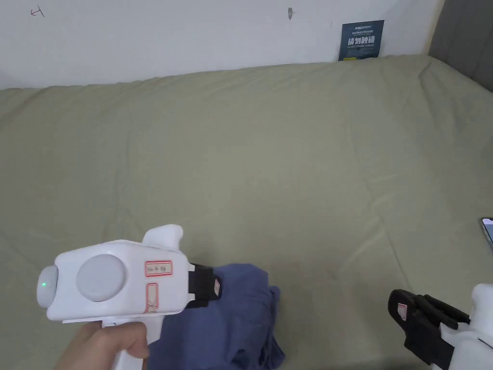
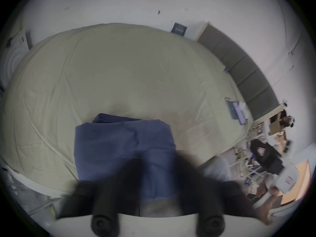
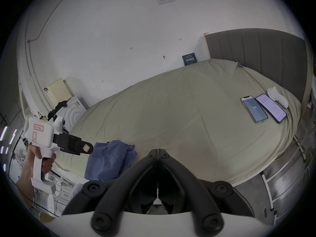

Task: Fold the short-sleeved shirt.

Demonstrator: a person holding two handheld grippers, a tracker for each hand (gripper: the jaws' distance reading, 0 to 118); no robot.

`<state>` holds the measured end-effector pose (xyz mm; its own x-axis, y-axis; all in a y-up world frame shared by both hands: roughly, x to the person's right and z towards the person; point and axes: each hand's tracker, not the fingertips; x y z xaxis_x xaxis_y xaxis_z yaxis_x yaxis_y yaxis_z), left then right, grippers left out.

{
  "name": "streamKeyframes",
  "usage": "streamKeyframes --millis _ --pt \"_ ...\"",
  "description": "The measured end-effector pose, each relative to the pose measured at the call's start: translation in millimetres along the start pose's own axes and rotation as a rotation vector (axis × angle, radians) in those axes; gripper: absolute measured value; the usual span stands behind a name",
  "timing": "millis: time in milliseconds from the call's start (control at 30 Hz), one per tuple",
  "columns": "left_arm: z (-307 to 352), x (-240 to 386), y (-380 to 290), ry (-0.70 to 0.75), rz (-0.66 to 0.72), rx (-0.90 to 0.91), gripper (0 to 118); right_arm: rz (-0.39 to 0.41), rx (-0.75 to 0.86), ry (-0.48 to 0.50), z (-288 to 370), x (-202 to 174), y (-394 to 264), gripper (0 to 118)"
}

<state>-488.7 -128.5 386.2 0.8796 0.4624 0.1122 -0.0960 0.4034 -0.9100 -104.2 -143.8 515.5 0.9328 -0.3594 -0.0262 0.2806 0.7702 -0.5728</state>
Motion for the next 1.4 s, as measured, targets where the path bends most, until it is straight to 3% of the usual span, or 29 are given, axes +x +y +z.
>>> streamKeyframes --millis 133,233,400,433,667,800,1067,1200,1233,1300,1400 --pt "-40.0 -16.2 -3.5 -0.187 0.047 -0.068 0 0.007 -0.018 0.022 -3.2 -13.0 -1.5 0" --pt "-83.5 -13.2 -16.2 -0.168 0.047 -0.112 0 0.014 -0.039 0.026 -3.5 -18.2 -3.5 0" --pt "-145.9 -21.8 -32.7 -0.267 0.086 -0.183 0 0.022 -0.073 0.022 -0.4 -19.0 -6.2 0" --pt "-147.2 -23.2 -32.0 -0.311 0.096 -0.176 0 0.020 -0.083 0.022 -0.6 -17.5 -6.7 0" --pt "-107.6 -14.2 -20.3 -0.246 0.019 -0.153 0 0.022 -0.125 0.054 -14.5 -25.3 -7.1 0" --pt "-43.5 -24.6 -15.6 -0.233 -0.058 -0.060 0 0.005 -0.200 0.199 -45.8 -47.3 -2.3 0" --pt "31.5 -87.1 -20.9 -0.104 0.003 0.062 0 -0.196 -0.448 0.594 -162.5 -78.3 -10.2 0" --pt "27.4 -114.8 -19.6 -0.054 0.060 0.071 0 -0.415 -0.623 0.884 -223.2 -54.1 -44.0 0" --pt "23.3 -122.3 -19.1 -0.059 0.088 0.071 0 -0.457 -0.648 0.851 -233.7 -45.9 -54.7 0" --pt "16.0 -133.3 -18.2 -0.045 0.122 0.067 0 -0.445 -0.674 0.732 -250.6 -28.8 -68.1 0" --pt "10.1 -145.3 -17.3 -0.048 0.151 0.058 0 -0.575 -0.634 0.828 -250.9 -13.4 -73.5 0"
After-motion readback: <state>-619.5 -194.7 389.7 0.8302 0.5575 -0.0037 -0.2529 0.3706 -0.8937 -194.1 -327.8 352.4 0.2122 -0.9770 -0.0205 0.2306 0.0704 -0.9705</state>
